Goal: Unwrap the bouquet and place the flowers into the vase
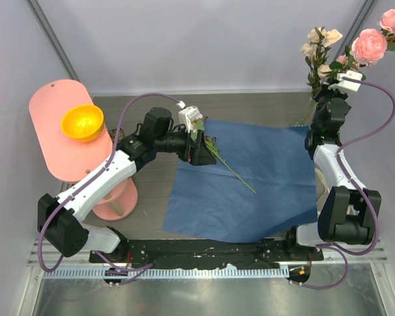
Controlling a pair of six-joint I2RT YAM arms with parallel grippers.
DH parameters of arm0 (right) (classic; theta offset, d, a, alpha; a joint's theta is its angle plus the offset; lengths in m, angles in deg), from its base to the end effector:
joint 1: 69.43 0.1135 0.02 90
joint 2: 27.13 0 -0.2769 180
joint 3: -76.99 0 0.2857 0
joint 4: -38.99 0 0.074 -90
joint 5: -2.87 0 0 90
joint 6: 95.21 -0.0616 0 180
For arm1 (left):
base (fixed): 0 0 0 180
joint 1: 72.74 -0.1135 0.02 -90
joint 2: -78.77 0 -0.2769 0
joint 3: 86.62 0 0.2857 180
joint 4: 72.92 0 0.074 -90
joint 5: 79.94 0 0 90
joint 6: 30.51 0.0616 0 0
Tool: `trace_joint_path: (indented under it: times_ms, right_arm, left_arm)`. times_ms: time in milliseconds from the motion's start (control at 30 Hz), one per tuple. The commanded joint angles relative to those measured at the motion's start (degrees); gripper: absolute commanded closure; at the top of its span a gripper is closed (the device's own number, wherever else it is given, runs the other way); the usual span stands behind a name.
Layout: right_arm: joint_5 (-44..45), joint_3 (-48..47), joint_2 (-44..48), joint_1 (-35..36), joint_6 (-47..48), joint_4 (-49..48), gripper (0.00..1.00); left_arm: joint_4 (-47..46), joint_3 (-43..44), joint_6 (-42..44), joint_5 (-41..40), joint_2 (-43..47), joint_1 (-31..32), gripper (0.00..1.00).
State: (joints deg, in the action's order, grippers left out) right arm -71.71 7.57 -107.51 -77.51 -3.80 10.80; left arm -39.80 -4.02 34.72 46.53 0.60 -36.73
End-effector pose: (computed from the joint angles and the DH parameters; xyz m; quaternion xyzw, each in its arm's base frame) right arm 0.3755 -0.0699 0.3717 0.1420 0.5806 -0.1453 0.7885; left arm 0.2668 -0.2392 0.3473 0.2388 0.7975 -0.4772 0.2815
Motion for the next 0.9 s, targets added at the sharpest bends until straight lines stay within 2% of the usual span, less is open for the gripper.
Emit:
trace_joint_path:
  times_ms: [0, 300, 700, 867]
  right_arm:
    - [0.2, 1.2, -0.3, 0.2, 0.4, 3.0, 0.99]
    - [-0.1, 0.4, -2.6, 0.2, 1.1, 4.8, 0.99]
    - [1.0, -1.3, 0.3, 0.2, -0.9, 6.6, 0.99]
    - [4.2, -3.7, 0.5, 0.2, -1.2, 4.7, 0.99]
  left_arm:
    - [-0.8, 1.6, 0.6, 0.7, 0.5, -0.1, 0.15]
    - [-0.4, 1.6, 1.0, 0.4, 0.7, -0.1, 0.15]
    - [-0.4, 1.9, 0.6, 0.9, 0.5, -0.1, 0.15]
    - [-0.3, 1.9, 0.5, 1.0, 0.6, -0.1, 0.15]
